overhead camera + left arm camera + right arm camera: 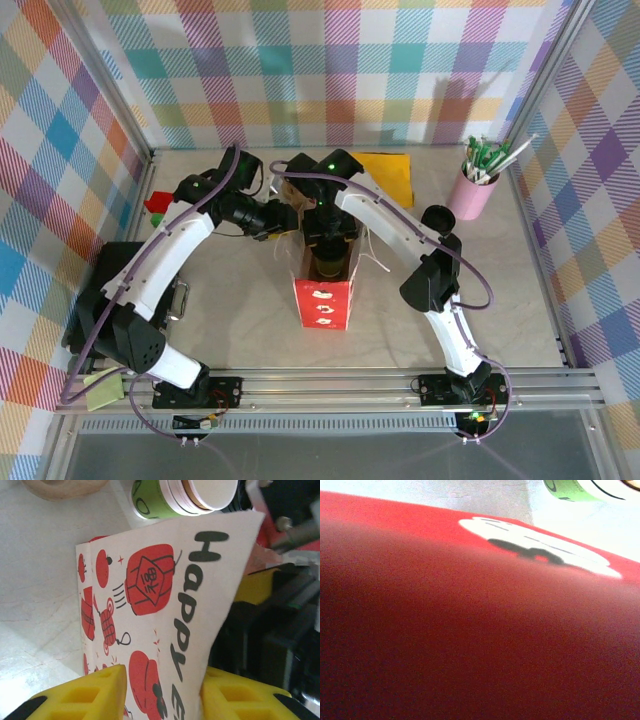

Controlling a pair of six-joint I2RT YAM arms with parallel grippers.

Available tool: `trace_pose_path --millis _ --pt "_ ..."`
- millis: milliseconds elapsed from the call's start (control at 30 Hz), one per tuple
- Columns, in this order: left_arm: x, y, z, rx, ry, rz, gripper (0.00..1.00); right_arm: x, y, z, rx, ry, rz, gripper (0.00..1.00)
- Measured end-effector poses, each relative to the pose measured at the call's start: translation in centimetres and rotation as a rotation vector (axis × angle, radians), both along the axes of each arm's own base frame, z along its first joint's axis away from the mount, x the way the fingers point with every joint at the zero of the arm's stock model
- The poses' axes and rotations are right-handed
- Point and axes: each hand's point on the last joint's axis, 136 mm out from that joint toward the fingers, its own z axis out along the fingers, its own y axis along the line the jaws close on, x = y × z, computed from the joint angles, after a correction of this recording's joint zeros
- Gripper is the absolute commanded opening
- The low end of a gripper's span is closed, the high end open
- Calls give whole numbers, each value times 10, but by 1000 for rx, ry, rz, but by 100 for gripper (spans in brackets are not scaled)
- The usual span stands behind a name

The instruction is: Pack the takeout coffee

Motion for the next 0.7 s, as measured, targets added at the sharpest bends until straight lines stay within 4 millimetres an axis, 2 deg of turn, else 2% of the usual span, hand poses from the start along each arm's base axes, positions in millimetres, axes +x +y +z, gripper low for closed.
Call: trace_pose_path --millis 300,700 --pt "-2 -3 1 -9 -8 -27 22 7 -10 -4 0 22 -40 58" --pt "-9 -16 -3 -7 -2 -81 19 23 -17 -3 37 29 -103 58"
